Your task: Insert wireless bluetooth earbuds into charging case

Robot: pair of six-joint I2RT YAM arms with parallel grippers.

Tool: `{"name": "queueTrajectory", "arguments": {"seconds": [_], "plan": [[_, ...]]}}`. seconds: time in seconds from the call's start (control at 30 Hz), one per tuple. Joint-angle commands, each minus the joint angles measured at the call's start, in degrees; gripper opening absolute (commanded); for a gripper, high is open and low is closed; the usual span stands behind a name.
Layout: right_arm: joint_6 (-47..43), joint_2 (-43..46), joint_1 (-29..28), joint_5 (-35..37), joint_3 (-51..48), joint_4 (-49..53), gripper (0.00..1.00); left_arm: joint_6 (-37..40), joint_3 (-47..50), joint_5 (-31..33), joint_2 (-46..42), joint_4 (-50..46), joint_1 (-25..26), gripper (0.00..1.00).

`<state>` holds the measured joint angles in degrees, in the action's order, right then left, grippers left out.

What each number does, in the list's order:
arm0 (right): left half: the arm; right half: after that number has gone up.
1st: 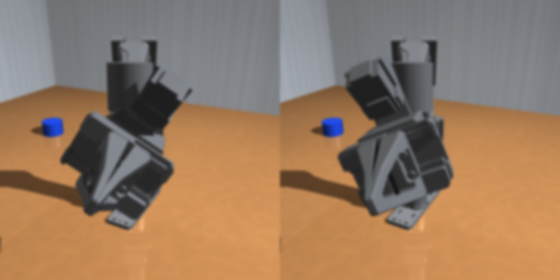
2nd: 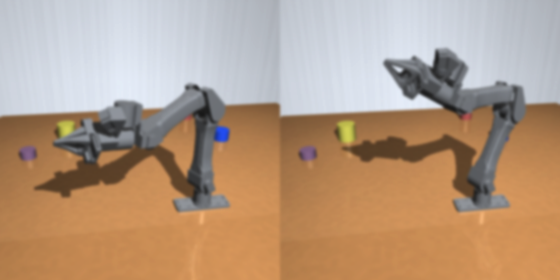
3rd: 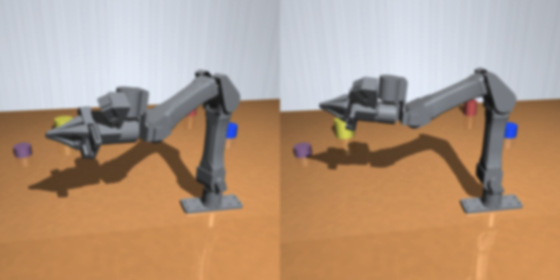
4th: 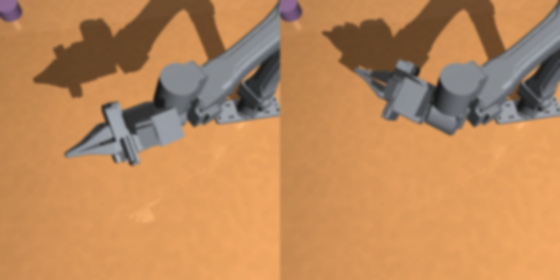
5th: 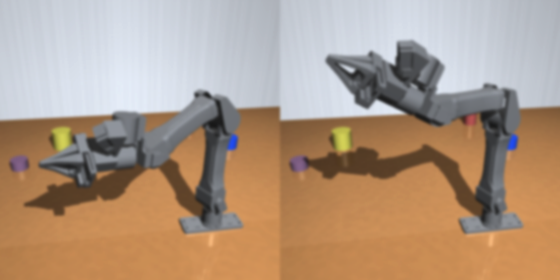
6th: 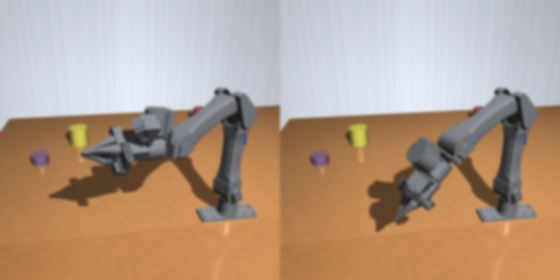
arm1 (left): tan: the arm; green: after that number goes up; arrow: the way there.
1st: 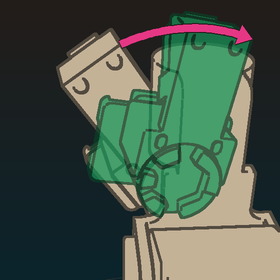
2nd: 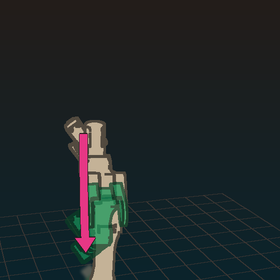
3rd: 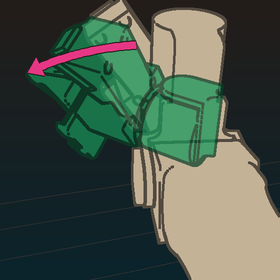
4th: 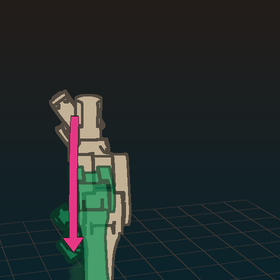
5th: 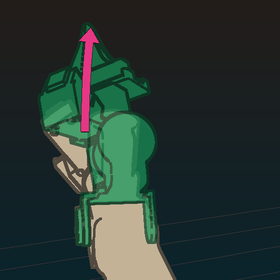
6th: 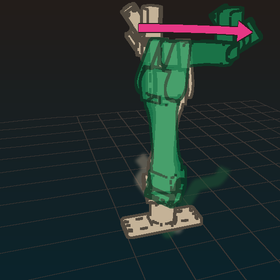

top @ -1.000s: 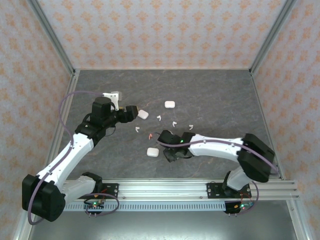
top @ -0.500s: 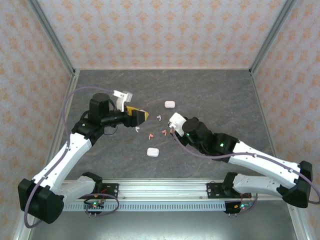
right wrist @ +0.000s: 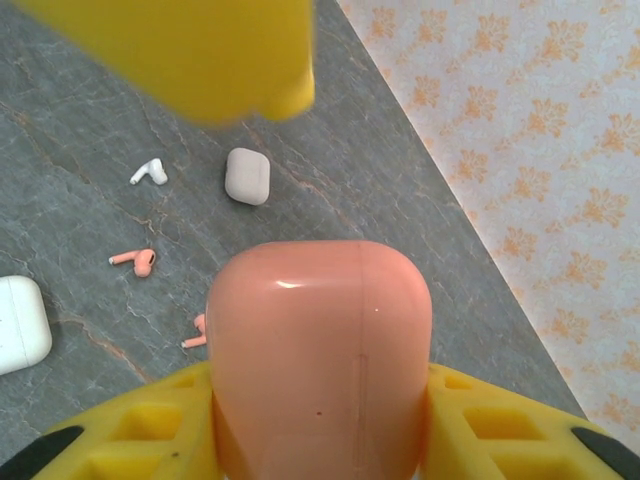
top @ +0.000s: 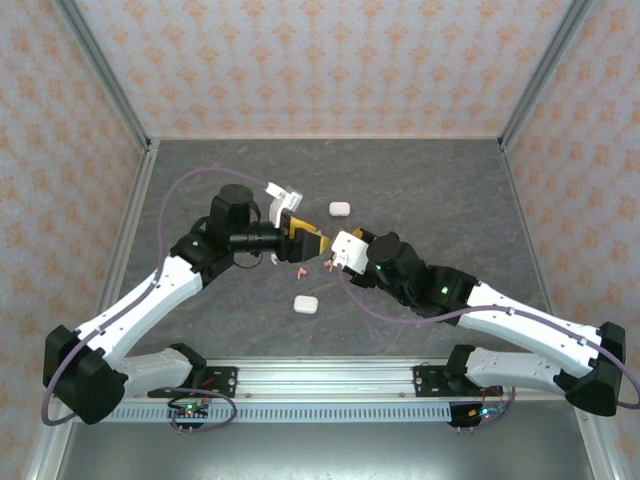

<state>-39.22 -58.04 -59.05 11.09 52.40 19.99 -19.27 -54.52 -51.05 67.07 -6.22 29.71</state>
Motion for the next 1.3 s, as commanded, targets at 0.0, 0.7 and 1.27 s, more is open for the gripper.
{"name": "queueTrajectory", "arguments": {"seconds": [0.0, 0.7, 1.27], "plan": [[-1.1, -0.1, 0.2, -0.9, 2.0, -1.8, 0.42, -1.9, -1.9, -0.8, 1.7, 4.4, 1.7, 0.74], [-0.2, 0.1, 0.2, -1.8, 3.0, -2.3, 0.42, 1.4, -4.9, -5.0, 7.6, 1.0, 4.9, 0.47], [5.8, 2.7, 3.4, -7.2, 4.1, 3.3, 0.62, 6.9, -5.8, -3.7, 6.3, -2.5, 5.2, 0.17]]}}
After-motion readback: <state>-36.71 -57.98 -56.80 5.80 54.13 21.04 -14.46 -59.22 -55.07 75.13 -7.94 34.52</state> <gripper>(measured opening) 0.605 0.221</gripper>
